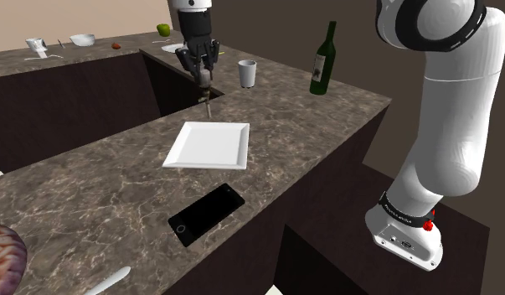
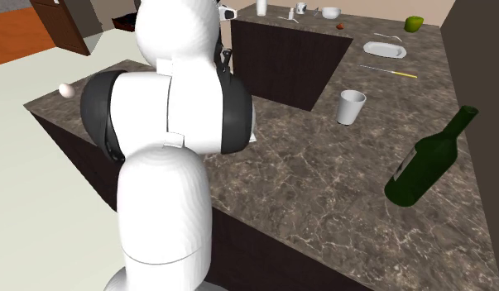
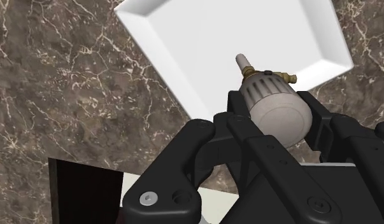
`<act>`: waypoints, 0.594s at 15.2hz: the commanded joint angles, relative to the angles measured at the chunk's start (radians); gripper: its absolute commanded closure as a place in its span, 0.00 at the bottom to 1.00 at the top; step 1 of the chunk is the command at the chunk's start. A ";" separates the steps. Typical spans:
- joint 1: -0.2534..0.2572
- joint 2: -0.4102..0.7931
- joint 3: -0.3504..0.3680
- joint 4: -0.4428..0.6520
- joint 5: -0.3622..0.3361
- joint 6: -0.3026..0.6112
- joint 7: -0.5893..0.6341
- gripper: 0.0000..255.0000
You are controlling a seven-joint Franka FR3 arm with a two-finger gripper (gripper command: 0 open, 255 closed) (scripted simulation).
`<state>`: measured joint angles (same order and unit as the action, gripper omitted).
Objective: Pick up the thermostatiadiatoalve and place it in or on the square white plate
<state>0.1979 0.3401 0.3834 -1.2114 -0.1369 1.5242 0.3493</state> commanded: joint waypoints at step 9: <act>-0.022 -0.038 -0.002 -0.192 0.014 0.156 -0.001 1.00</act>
<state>0.1780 0.3075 0.3813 -1.3805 -0.1252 1.6621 0.3488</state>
